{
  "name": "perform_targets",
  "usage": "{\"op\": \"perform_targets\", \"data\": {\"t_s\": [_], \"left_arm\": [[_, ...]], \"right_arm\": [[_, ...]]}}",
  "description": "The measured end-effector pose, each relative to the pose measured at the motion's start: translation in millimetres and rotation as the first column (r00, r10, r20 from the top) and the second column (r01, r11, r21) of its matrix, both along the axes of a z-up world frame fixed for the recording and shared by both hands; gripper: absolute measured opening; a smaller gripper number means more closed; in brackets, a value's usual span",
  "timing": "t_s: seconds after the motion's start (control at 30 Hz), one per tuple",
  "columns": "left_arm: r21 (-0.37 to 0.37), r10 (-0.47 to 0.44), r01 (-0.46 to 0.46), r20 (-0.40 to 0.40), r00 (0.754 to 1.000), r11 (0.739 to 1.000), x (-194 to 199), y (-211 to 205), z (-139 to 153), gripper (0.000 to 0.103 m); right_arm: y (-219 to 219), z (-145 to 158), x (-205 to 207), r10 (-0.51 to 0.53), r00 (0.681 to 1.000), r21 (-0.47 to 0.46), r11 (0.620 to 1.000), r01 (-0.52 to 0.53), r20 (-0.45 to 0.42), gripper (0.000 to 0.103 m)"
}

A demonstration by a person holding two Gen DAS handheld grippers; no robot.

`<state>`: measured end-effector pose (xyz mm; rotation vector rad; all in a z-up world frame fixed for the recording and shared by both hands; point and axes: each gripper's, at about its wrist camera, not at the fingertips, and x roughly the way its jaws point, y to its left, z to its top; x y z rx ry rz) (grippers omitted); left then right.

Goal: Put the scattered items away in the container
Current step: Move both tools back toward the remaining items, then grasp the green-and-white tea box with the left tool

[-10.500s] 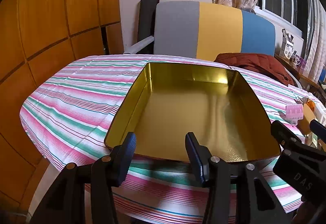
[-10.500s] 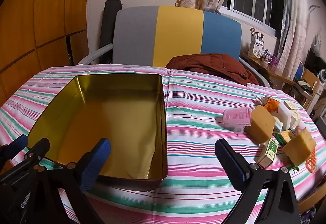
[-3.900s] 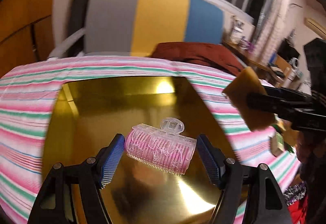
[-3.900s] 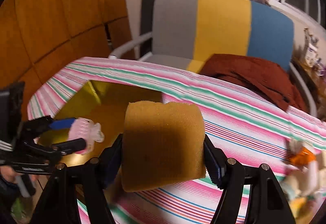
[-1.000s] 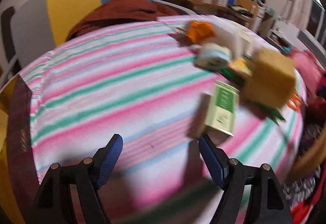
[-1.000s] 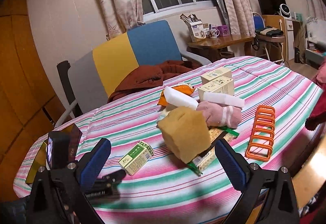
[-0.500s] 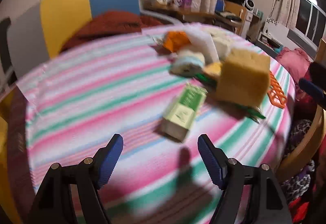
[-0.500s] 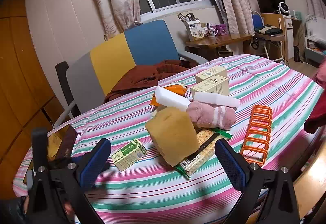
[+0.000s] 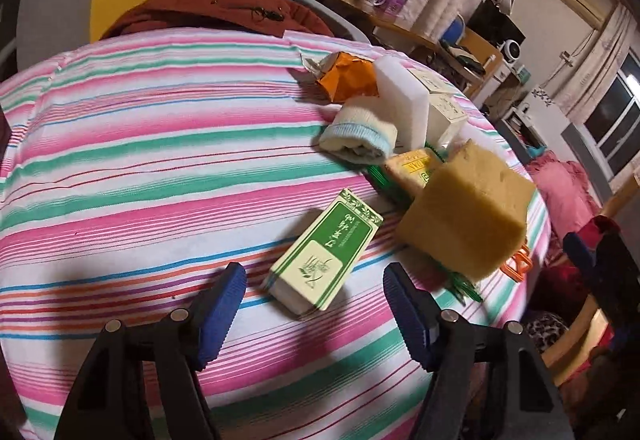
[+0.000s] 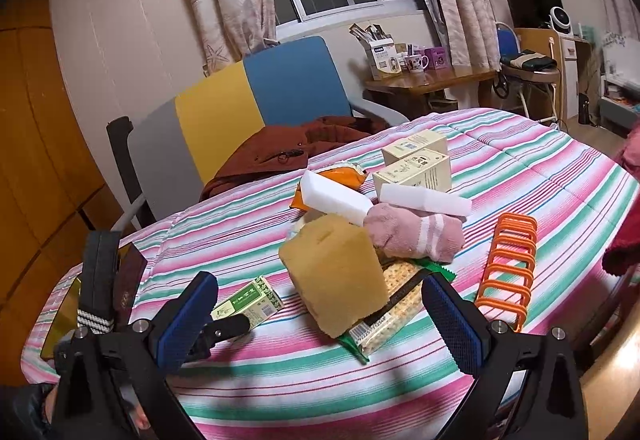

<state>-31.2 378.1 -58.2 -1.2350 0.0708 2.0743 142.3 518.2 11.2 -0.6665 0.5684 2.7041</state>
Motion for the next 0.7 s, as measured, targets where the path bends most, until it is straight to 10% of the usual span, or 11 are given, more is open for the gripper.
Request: {"op": "perform_targets", "data": {"t_s": [0.4, 0.7], "left_arm": [[-0.189, 0.131, -0.171, -0.205, 0.97, 0.967, -54.1, -3.8, 5.9, 0.072], [-0.16, 0.101, -0.142, -0.241, 0.965, 0.977, -52.5, -22.7, 17.7, 0.075]], "right_arm": [[2.4, 5.5, -4.2, 0.047, 0.999, 0.005, 0.999, -0.046, -0.027, 0.103], [-0.3, 6.6, -6.7, 0.068, 0.997, 0.03, 0.997, -0.067, -0.032, 0.103]]}}
